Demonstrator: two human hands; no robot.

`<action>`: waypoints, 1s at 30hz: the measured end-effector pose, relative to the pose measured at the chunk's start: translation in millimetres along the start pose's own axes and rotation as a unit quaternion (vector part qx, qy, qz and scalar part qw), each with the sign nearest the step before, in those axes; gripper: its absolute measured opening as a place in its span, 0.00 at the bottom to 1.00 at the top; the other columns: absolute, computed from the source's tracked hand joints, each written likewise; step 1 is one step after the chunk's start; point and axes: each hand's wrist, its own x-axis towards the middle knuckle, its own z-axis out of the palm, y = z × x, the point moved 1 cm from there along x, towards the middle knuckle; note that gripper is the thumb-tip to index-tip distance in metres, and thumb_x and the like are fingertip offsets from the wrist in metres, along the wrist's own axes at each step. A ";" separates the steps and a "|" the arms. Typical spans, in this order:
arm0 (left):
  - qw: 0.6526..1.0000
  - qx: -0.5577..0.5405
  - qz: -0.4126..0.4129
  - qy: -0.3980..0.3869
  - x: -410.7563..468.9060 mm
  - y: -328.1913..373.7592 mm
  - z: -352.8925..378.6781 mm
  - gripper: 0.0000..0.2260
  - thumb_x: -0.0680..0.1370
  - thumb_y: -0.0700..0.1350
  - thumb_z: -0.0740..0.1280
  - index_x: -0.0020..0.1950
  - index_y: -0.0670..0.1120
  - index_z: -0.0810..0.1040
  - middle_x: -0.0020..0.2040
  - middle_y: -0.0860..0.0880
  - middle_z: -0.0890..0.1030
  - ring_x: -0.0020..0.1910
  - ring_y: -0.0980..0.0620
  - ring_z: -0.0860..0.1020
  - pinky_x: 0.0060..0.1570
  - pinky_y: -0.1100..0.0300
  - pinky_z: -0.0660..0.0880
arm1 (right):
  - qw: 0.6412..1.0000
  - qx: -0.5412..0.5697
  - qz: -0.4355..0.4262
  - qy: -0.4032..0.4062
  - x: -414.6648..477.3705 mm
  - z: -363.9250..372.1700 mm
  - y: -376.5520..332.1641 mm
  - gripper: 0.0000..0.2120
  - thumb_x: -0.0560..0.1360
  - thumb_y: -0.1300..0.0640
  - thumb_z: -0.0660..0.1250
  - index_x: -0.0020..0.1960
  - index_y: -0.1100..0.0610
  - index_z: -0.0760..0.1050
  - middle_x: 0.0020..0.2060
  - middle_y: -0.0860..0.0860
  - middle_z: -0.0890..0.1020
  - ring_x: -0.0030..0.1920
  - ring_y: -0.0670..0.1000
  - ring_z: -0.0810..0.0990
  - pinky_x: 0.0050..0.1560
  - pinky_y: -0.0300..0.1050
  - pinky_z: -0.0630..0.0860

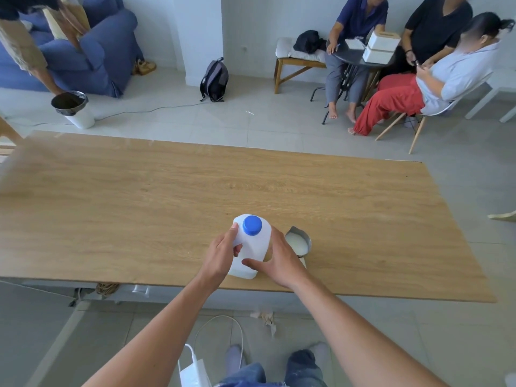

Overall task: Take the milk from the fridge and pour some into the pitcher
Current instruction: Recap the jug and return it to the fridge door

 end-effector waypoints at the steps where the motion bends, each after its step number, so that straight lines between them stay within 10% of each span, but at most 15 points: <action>1: 1.000 -0.001 -0.003 0.002 -0.6 1.4 1.6 0.26 0.90 0.62 0.58 0.37 0.47 0.70 0.34 0.53 0.73 0.31 0.57 0.69 0.43 0.54 0.65 | 1.000 0.009 0.003 0.000 -1.6 0.5 2.0 0.49 0.66 0.31 0.82 0.81 0.36 0.62 0.76 0.38 0.72 0.76 0.44 0.74 0.74 0.55 0.76; 5: 1.000 -0.027 -0.003 -0.006 -4.3 0.7 5.3 0.26 0.89 0.60 0.61 0.40 0.42 0.65 0.37 0.47 0.66 0.37 0.49 0.64 0.40 0.53 0.61 | 0.999 0.034 0.019 0.004 -18.0 -1.9 -0.2 0.47 0.68 0.34 0.84 0.79 0.36 0.63 0.76 0.37 0.72 0.74 0.41 0.74 0.74 0.51 0.76; 10: 0.999 -0.043 0.002 -0.004 -13.5 -4.4 9.8 0.26 0.89 0.57 0.63 0.41 0.38 0.64 0.40 0.45 0.62 0.37 0.50 0.63 0.36 0.61 0.66 | 0.999 0.051 -0.001 0.005 -46.2 -16.3 -10.0 0.33 0.74 0.54 0.85 0.60 0.31 0.66 0.61 0.28 0.73 0.59 0.18 0.70 0.56 0.21 0.69; 19: 0.997 -0.062 0.026 -0.027 -49.5 -2.8 39.9 0.33 0.86 0.64 0.65 0.39 0.40 0.57 0.40 0.36 0.58 0.43 0.32 0.59 0.41 0.52 0.62 | 0.995 0.093 -0.026 0.039 -95.2 -29.7 -2.8 0.36 0.74 0.52 0.85 0.63 0.26 0.64 0.63 0.24 0.72 0.62 0.19 0.69 0.57 0.23 0.69; 30: 0.994 -0.032 0.055 -0.085 -126.1 -12.5 92.1 0.33 0.84 0.67 0.66 0.39 0.43 0.55 0.42 0.39 0.55 0.44 0.39 0.57 0.40 0.59 0.64 | 0.990 0.112 0.001 0.090 -206.5 -48.1 34.7 0.32 0.75 0.54 0.84 0.58 0.31 0.65 0.59 0.28 0.73 0.55 0.17 0.70 0.51 0.21 0.69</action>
